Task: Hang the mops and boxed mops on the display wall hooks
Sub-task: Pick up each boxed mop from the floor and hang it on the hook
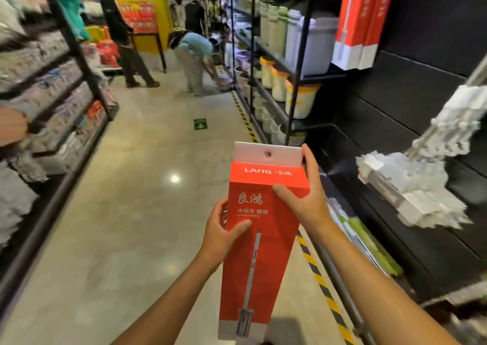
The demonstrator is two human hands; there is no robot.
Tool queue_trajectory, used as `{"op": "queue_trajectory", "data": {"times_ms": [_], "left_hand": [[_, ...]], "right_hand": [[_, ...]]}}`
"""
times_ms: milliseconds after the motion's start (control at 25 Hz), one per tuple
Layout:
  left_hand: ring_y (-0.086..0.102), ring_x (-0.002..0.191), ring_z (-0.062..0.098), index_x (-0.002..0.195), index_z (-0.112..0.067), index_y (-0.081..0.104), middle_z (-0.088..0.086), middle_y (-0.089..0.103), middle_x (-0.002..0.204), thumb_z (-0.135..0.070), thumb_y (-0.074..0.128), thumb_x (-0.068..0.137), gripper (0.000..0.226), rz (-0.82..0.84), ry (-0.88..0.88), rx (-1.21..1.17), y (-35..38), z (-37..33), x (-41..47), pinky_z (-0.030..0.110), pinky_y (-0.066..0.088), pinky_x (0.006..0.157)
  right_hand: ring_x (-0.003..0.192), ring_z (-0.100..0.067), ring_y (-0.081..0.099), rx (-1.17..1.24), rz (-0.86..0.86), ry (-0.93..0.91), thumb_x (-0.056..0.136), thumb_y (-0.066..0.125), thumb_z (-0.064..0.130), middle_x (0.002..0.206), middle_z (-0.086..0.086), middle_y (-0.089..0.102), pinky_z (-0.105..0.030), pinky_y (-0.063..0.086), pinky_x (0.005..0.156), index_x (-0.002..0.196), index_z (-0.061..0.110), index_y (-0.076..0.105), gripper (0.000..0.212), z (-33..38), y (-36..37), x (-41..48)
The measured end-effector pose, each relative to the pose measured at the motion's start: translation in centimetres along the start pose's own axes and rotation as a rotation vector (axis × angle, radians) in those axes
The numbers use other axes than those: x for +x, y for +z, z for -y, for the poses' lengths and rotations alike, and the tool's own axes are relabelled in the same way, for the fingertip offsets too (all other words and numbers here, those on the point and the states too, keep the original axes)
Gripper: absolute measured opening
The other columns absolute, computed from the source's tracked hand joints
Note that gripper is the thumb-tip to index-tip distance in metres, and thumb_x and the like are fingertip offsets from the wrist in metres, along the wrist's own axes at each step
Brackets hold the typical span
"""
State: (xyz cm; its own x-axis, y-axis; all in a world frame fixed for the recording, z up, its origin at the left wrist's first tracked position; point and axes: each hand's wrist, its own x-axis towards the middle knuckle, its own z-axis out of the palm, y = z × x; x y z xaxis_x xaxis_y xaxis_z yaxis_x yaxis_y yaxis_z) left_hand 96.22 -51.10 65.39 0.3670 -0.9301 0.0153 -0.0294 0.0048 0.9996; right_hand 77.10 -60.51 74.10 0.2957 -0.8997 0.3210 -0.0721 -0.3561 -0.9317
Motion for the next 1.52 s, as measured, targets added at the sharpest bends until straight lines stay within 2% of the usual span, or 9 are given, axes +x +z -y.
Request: {"op": "queue_trajectory", "data": {"times_ms": [240, 440, 600, 760, 840, 1080, 1280, 1400, 1520], "left_hand": [[0.071, 0.114, 0.008, 0.134, -0.041, 0.051, -0.012, 0.070, 0.128, -0.063, 0.084, 0.062, 0.082, -0.169, 0.025, 0.071, -3.9, -0.3, 9.4, 0.027, 0.062, 0.089], [0.070, 0.116, 0.013, 0.139, -0.037, 0.050, -0.009, 0.069, 0.131, -0.066, 0.082, 0.063, 0.087, -0.314, 0.022, 0.096, -7.9, 0.1, 16.0, 0.032, 0.062, 0.093], [0.072, 0.112, 0.007, 0.138, -0.034, 0.052, -0.009, 0.071, 0.128, -0.066, 0.083, 0.061, 0.090, -0.375, 0.012, 0.079, -10.8, 0.9, 23.0, 0.026, 0.063, 0.086], [0.072, 0.111, 0.008, 0.137, -0.038, 0.051, -0.010, 0.070, 0.127, -0.084, 0.083, 0.049, 0.103, -0.354, 0.026, 0.044, -13.3, 0.9, 32.4, 0.024, 0.062, 0.081], [0.073, 0.110, 0.009, 0.137, -0.038, 0.050, -0.010, 0.070, 0.127, -0.087, 0.081, 0.045, 0.109, -0.316, 0.027, 0.045, -14.2, 0.5, 38.0, 0.023, 0.062, 0.080], [0.073, 0.107, 0.009, 0.139, -0.031, 0.051, -0.009, 0.070, 0.125, -0.089, 0.081, 0.041, 0.117, -0.109, 0.071, 0.045, -13.3, -1.5, 54.1, 0.023, 0.063, 0.077], [0.073, 0.103, 0.001, 0.132, -0.036, 0.053, -0.010, 0.070, 0.123, -0.065, 0.084, 0.056, 0.087, 0.127, 0.105, 0.010, -6.4, -3.3, 66.7, 0.019, 0.062, 0.074], [0.074, 0.104, 0.005, 0.135, -0.026, 0.055, -0.008, 0.073, 0.120, -0.056, 0.083, 0.059, 0.085, 0.245, 0.122, -0.022, -0.7, -3.7, 73.6, 0.021, 0.061, 0.078], [0.075, 0.105, 0.010, 0.136, -0.020, 0.056, -0.004, 0.075, 0.119, -0.053, 0.084, 0.061, 0.087, 0.343, 0.136, -0.035, 5.2, -4.4, 79.9, 0.022, 0.061, 0.081]], "right_hand": [[0.134, -0.003, 0.054, 0.072, 0.171, -0.014, 0.070, 0.082, 0.064, 0.156, 0.013, 0.044, -0.037, 0.053, 0.107, 0.161, 0.041, 0.017, 0.114, -3.3, 5.3, 12.0], [0.131, 0.004, 0.054, 0.085, 0.312, -0.049, 0.069, 0.081, 0.067, 0.150, 0.028, 0.042, -0.036, 0.054, 0.106, 0.161, 0.042, 0.016, 0.116, -5.1, 11.3, 20.7], [0.126, 0.003, 0.058, 0.078, 0.377, -0.045, 0.070, 0.080, 0.064, 0.146, 0.023, 0.046, -0.037, 0.057, 0.103, 0.160, 0.043, 0.014, 0.113, -7.2, 15.6, 27.8], [0.125, 0.002, 0.059, 0.020, 0.355, -0.072, 0.070, 0.079, 0.066, 0.147, 0.018, 0.049, -0.038, 0.056, 0.103, 0.160, 0.041, 0.015, 0.113, -8.9, 19.0, 36.4], [0.128, -0.002, 0.058, 0.004, 0.312, -0.070, 0.070, 0.081, 0.066, 0.150, 0.014, 0.049, -0.043, 0.055, 0.105, 0.160, 0.042, 0.016, 0.113, -9.6, 20.2, 41.2], [0.128, -0.001, 0.059, -0.037, 0.118, -0.047, 0.072, 0.082, 0.062, 0.144, 0.026, 0.049, -0.043, 0.054, 0.106, 0.155, 0.052, 0.018, 0.105, -11.8, 19.0, 53.1], [0.129, -0.006, 0.060, -0.124, -0.116, -0.016, 0.071, 0.083, 0.063, 0.149, 0.013, 0.051, -0.045, 0.052, 0.108, 0.161, 0.040, 0.018, 0.113, -14.4, 12.8, 61.2], [0.128, -0.004, 0.060, -0.191, -0.238, -0.015, 0.067, 0.081, 0.073, 0.147, 0.014, 0.054, -0.045, 0.050, 0.110, 0.159, 0.046, 0.019, 0.115, -16.3, 7.9, 65.6], [0.127, -0.004, 0.060, -0.250, -0.328, 0.004, 0.068, 0.081, 0.071, 0.146, 0.012, 0.056, -0.046, 0.050, 0.111, 0.159, 0.047, 0.018, 0.113, -17.8, 2.9, 70.2]]}}
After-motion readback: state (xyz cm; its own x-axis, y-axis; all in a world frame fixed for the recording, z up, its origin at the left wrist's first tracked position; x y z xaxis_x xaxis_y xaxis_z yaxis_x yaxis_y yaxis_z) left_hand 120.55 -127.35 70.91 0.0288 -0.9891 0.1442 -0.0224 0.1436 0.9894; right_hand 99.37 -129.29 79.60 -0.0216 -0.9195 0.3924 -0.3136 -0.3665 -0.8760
